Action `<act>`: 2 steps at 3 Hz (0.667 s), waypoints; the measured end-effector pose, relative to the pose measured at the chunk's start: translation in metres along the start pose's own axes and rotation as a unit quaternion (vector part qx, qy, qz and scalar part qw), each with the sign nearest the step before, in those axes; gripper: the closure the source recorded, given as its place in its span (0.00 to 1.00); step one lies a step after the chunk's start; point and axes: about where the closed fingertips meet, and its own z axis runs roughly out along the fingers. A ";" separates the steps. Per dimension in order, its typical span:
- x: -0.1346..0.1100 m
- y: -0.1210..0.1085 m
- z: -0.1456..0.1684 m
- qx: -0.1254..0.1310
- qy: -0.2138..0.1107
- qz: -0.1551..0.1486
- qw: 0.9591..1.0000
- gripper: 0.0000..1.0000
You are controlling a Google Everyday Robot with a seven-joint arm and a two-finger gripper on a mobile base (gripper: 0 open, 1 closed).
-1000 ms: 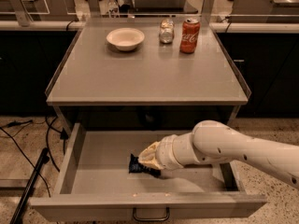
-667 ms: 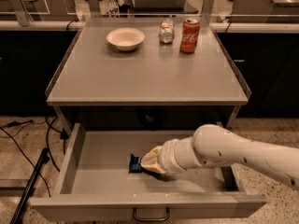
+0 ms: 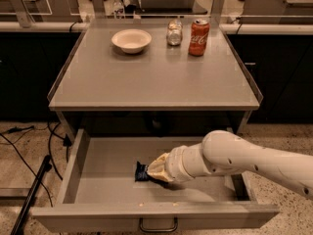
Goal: Place rxbar blueberry into top drawer
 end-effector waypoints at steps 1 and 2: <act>0.000 0.000 0.000 0.000 0.000 0.000 1.000 0.34; 0.000 0.000 0.000 0.000 0.000 0.000 1.000 0.12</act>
Offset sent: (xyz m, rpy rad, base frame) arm 0.0000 0.0000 0.0000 0.0000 0.0000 0.0000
